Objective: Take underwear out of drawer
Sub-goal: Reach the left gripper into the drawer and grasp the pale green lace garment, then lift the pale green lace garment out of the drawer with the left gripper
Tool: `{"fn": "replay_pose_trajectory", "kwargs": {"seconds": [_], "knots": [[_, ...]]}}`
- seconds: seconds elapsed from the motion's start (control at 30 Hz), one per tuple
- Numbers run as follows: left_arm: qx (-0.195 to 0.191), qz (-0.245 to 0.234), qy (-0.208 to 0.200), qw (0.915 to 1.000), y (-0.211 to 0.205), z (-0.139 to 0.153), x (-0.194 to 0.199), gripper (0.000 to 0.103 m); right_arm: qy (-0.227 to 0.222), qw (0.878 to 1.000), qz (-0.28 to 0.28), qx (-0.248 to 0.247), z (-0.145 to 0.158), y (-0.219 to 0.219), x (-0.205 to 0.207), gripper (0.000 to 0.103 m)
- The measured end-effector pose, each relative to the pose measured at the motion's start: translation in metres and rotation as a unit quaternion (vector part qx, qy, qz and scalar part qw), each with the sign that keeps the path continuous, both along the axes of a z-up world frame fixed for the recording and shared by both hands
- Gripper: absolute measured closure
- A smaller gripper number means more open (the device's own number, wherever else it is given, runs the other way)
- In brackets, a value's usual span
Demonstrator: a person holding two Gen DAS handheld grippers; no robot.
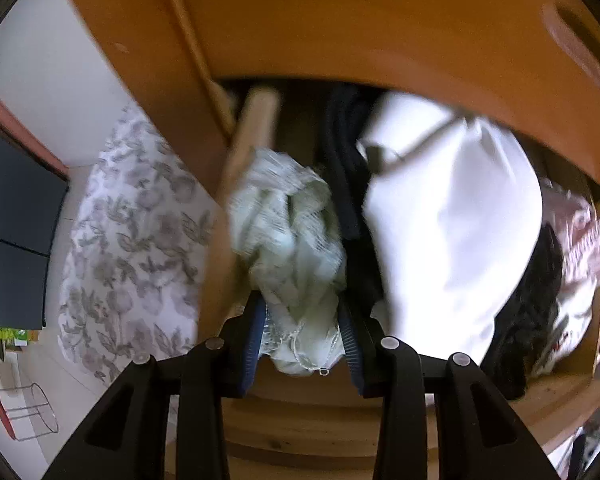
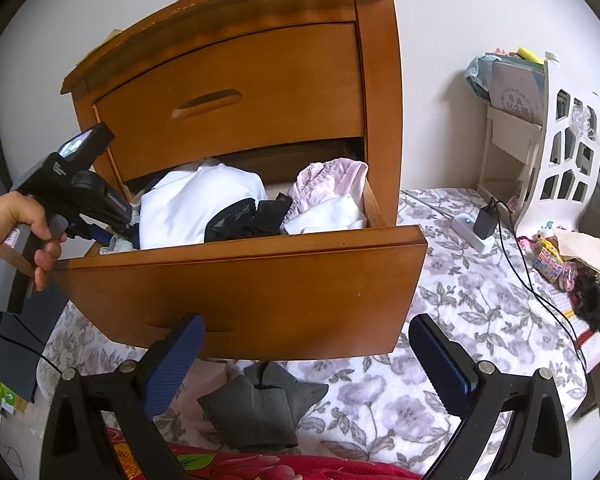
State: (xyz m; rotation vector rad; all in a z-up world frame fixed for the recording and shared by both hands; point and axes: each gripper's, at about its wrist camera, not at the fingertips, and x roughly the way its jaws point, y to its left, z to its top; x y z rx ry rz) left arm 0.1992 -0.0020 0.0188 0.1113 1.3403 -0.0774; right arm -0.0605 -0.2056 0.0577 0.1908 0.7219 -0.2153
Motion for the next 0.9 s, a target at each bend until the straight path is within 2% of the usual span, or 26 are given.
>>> {"fn": "replay_pose_trajectory", "kwargs": {"seconds": [0.2, 0.23, 0.3, 0.47, 0.63, 0.73, 0.9], "knots": [[0.022, -0.013, 0.007, 0.9997, -0.007, -0.007, 0.001, 0.067, 0.002, 1.0, 0.001, 0.001, -0.001, 0.0, 0.001, 0.0], [0.026, -0.017, 0.01, 0.9995, -0.008, -0.009, 0.002, 0.069, 0.002, 1.0, 0.001, 0.001, -0.001, 0.0, 0.001, 0.0], [0.031, -0.017, 0.012, 0.9993, -0.007, -0.012, 0.002, 0.084, 0.002, 1.0, 0.001, 0.001, -0.001, 0.0, 0.001, 0.0], [0.026, -0.018, -0.012, 0.9994, -0.004, -0.003, -0.002, 0.092, 0.003, 1.0, 0.0, 0.004, -0.002, 0.0, 0.002, 0.0], [0.04, -0.019, -0.08, 0.9958, 0.002, 0.028, -0.009, 0.094, 0.003, 1.0, -0.001, 0.005, -0.002, -0.001, 0.001, 0.0], [0.033, -0.014, -0.116, 0.9926, 0.008, 0.047, -0.012, 0.095, 0.003, 1.0, 0.0, 0.001, -0.002, 0.0, 0.001, 0.0], [0.029, -0.013, -0.181, 0.9829, 0.012, 0.081, -0.021, 0.095, 0.002, 1.0, -0.002, 0.001, -0.001, 0.0, 0.0, 0.0]]}}
